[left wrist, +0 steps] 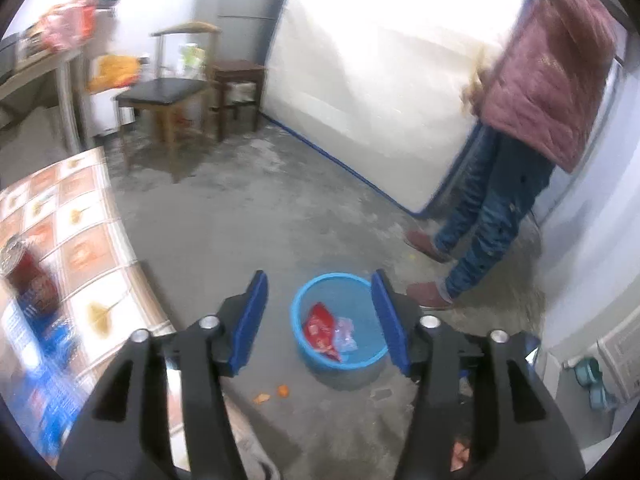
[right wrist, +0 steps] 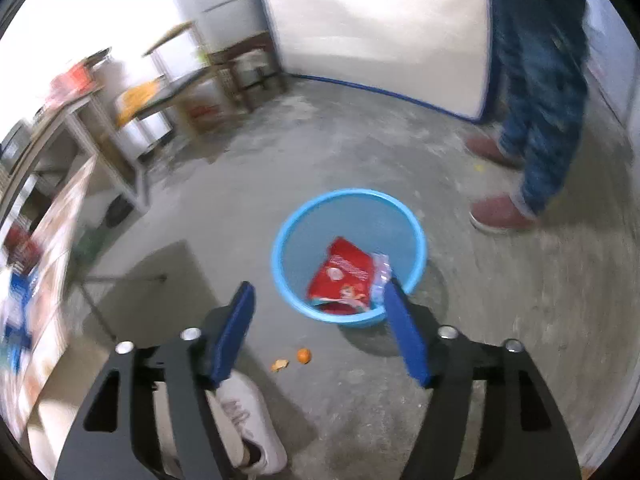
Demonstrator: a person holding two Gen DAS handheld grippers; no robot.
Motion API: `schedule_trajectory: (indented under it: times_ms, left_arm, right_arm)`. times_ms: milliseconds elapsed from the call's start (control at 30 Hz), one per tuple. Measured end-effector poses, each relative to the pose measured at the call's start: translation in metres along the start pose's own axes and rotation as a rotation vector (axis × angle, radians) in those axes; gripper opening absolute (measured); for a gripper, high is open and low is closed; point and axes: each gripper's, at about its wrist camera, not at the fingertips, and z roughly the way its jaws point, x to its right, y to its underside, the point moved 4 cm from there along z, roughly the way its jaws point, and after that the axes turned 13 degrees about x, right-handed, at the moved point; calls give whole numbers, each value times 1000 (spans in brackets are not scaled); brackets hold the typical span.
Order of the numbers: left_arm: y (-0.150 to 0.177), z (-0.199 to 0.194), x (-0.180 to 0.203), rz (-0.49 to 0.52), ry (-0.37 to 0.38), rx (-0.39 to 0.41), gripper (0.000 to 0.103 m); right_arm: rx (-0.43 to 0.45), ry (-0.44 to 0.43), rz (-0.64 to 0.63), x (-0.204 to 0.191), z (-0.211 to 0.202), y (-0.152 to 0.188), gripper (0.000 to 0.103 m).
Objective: Collect trash
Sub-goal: 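Move both tools back toward the table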
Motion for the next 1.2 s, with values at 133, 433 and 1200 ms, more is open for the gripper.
schedule_trajectory:
  times_ms: [133, 433, 1200]
  left_arm:
    - [13, -57, -36, -41, -55, 24, 75]
    - [53, -180, -149, -249, -141, 135, 90]
    - [81, -211, -256, 137, -374, 114, 95]
  right_arm:
    - [26, -42, -152, -50, -30, -11, 83]
    - [148, -137, -354, -184, -92, -29, 97]
    - [20, -495, -414, -388, -85, -2, 97]
